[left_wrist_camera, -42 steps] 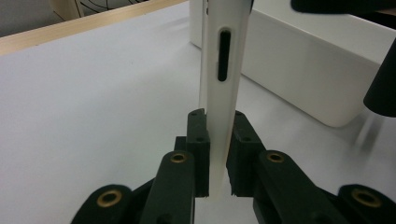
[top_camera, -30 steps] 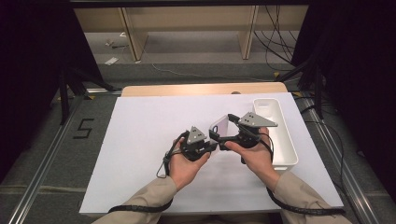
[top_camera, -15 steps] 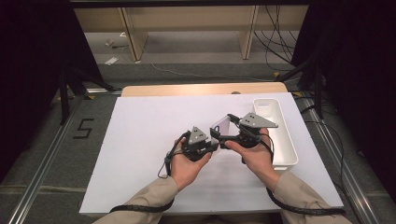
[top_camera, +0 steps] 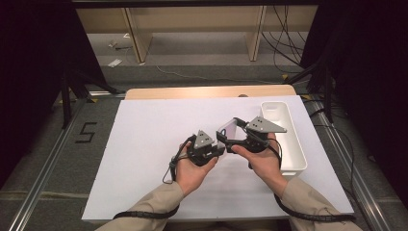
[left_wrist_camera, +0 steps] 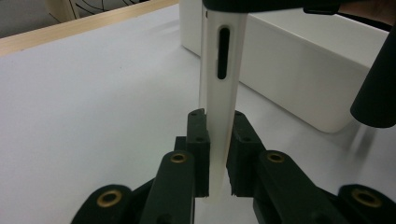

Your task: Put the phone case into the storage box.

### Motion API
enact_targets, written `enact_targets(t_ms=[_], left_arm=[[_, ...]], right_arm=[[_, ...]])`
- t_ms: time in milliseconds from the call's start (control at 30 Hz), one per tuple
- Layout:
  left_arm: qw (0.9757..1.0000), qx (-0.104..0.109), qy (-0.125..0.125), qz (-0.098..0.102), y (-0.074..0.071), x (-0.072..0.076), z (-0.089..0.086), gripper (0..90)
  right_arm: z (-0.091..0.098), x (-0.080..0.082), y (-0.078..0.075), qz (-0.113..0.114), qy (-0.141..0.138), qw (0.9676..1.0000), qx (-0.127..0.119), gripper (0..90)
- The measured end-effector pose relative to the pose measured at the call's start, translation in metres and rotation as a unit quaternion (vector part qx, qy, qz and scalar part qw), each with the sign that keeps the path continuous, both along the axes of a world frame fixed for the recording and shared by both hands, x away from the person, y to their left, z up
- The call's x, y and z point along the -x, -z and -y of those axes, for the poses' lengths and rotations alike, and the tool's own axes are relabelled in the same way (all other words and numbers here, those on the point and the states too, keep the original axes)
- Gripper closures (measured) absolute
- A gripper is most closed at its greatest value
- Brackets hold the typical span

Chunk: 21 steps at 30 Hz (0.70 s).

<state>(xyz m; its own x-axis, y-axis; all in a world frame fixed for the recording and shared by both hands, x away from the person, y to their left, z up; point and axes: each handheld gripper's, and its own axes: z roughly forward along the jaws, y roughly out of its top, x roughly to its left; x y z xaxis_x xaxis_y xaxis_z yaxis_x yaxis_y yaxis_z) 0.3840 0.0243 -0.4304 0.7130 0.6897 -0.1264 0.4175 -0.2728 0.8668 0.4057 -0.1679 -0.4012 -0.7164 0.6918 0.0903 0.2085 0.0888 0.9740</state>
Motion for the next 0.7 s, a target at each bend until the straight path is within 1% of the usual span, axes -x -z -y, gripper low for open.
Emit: enact_targets(t_ms=[267,367,533,567,700], left_arm=[[1.0000,0.001,0.000,0.000,0.0007,0.0004,0.0009,80.8],[1.0000,0.000,0.001,0.000,0.0007,0.0005,0.0010,80.8],[1.0000,0.000,0.003,0.001,0.0007,0.0004,0.0011,80.7],[1.0000,0.001,0.003,0.001,0.0008,0.0005,0.0013,80.6],[1.0000,0.000,0.007,0.006,0.0002,0.0005,0.0013,80.4]], right_arm=[[-0.0004,0.0000,0.0014,-0.004,0.003,1.0000,0.001,16.1],[-0.0007,0.0002,0.0019,-0.006,0.003,1.0000,-0.002,17.0],[0.0000,-0.0006,0.0020,-0.005,0.000,1.0000,-0.002,17.5],[0.0002,-0.0003,0.0019,-0.008,0.001,1.0000,-0.004,17.6],[0.0008,-0.0008,0.0009,-0.006,-0.003,1.0000,-0.001,17.7]])
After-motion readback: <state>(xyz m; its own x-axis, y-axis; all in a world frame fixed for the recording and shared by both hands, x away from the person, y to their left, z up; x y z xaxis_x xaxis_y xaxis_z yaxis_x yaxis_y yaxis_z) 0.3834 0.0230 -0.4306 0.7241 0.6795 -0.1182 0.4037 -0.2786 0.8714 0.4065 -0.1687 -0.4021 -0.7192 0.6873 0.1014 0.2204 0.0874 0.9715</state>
